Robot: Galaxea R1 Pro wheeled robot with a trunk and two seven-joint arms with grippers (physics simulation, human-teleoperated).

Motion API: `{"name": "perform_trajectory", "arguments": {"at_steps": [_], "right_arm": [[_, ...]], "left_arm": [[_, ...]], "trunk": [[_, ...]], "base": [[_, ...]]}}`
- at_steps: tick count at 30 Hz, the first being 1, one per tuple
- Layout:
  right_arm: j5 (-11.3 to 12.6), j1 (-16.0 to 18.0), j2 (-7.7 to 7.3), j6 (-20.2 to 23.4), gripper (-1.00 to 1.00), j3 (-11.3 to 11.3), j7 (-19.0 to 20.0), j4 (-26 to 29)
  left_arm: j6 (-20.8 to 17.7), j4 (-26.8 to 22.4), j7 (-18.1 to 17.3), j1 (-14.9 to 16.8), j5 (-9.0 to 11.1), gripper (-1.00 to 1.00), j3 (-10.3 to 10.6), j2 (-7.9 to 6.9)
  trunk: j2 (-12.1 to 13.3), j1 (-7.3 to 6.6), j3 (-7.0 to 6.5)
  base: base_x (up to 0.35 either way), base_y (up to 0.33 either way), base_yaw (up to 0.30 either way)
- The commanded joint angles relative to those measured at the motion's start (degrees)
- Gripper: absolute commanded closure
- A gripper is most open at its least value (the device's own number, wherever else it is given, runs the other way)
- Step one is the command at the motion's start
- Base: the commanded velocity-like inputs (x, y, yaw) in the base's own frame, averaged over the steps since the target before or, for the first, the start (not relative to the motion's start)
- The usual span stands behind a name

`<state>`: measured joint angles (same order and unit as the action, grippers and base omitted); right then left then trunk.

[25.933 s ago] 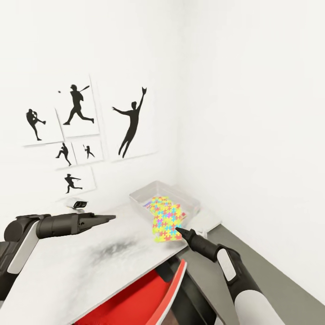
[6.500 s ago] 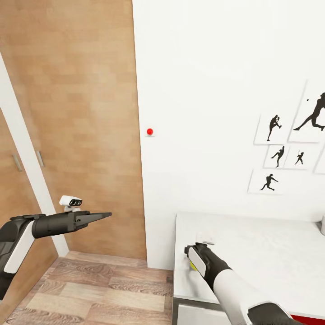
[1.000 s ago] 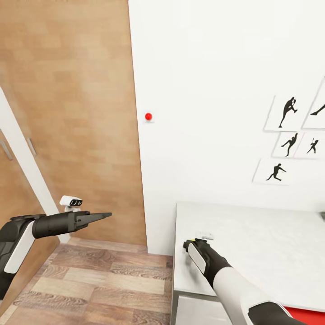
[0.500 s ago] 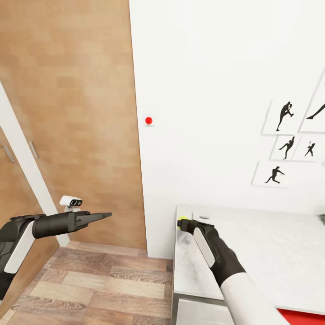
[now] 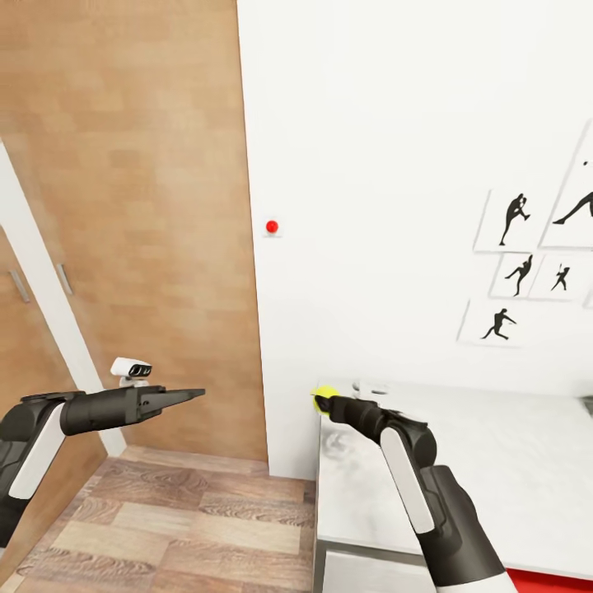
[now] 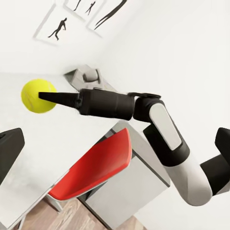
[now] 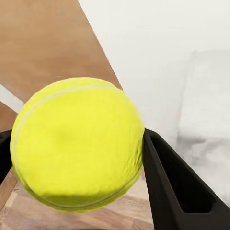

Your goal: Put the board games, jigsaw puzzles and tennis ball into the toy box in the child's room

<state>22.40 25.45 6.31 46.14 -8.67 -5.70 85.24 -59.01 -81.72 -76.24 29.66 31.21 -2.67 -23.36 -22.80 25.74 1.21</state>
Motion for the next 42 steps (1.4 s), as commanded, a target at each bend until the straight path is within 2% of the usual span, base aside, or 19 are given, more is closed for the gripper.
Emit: {"name": "perform_trajectory", "arguments": {"at_steps": [1, 6, 11, 15, 18, 20, 22, 23, 26, 28, 31, 35, 42], "right_arm": [[1.3, -0.1, -0.02, 0.5, 1.00, 0.0, 0.7, 0.4], [2.3, -0.3, -0.14, 1.5, 1.00, 0.3, 7.5, 0.9], [2.5, -0.3, -0.16, 2.3, 1.00, 0.3, 9.8, 1.0], [2.6, -0.3, -0.19, 2.6, 1.00, 0.4, 10.7, 0.9], [2.6, -0.3, -0.55, 2.8, 1.00, 0.6, 15.6, 0.9], [2.6, -0.3, -1.36, 2.8, 1.00, 1.7, 20.5, 0.7], [2.6, -0.3, -2.31, 2.8, 1.00, 3.8, 25.0, 0.5], [2.6, -0.3, -2.48, 2.8, 1.00, 4.4, 25.9, 0.5], [2.6, -1.0, -2.98, 2.8, 1.00, 8.2, 29.7, 0.3], [2.6, -1.4, -3.03, 2.8, 1.00, 10.3, 30.8, 0.3], [2.6, -1.7, -3.03, 2.7, 1.00, 11.6, 31.4, 0.3], [2.6, -1.8, -2.89, 2.5, 1.00, 12.1, 31.6, 0.3], [2.6, -1.8, -2.75, 2.3, 1.00, 12.2, 32.0, 0.3]], "left_arm": [[-0.5, 0.0, 0.0, 0.0, 0.2, -1.00, 0.0, -0.02], [-0.5, 0.0, 0.0, 0.0, 0.1, -1.00, 0.1, 0.18], [-0.5, 0.1, 0.0, 0.0, 0.2, -1.00, 0.3, 1.66], [-0.7, 0.1, -0.2, -0.4, 0.2, -1.00, 0.4, 2.03], [-0.8, 0.1, -0.4, -0.7, 0.4, -1.00, 0.2, 2.00], [-0.9, 0.1, -0.5, -0.8, 0.6, -1.00, 0.2, 2.04], [-0.7, 0.4, -0.2, -0.9, 0.4, -1.00, 0.4, 2.25], [-0.7, 0.7, -0.2, -0.9, 0.4, -1.00, 0.4, 2.36], [-0.5, 2.3, -0.2, -0.9, 0.2, -1.00, 0.5, 2.90], [-0.5, 2.8, -0.1, -0.9, 0.0, -1.00, 0.7, 3.22], [-0.5, 2.9, -0.1, -0.8, 0.0, -1.00, 1.1, 4.51], [-0.6, 2.9, -0.1, -0.7, 0.0, -1.00, 1.1, 5.10], [-0.6, 2.9, -0.1, -0.7, -0.1, -1.00, 1.0, 5.18]], "trunk": [[-0.1, 0.04, 0.03], [-0.1, 0.04, -0.43], [-0.1, 0.04, -0.89], [-0.1, 0.04, -1.27], [-0.1, 0.04, -1.54], [-0.1, 0.04, -1.73], [-0.1, 0.04, -1.92], [-0.1, 0.04, -2.01], [-0.1, 0.04, -2.29], [-0.1, 0.04, -2.48], [-0.1, 0.04, -2.76], [-0.1, 0.04, -3.13], [-0.1, 0.04, -3.79]], "base": [[0.000, 0.000, 0.000], [0.000, 0.000, 0.000], [0.000, 0.000, 0.000], [0.000, 0.000, 0.000], [0.000, 0.000, 0.000], [0.000, 0.000, 0.000], [0.000, 0.000, 0.000], [0.000, 0.000, 0.000], [0.000, 0.000, 0.000], [0.000, 0.000, 0.000], [0.000, 0.000, 0.000], [0.000, 0.000, 0.000], [0.000, 0.000, 0.000]]}}
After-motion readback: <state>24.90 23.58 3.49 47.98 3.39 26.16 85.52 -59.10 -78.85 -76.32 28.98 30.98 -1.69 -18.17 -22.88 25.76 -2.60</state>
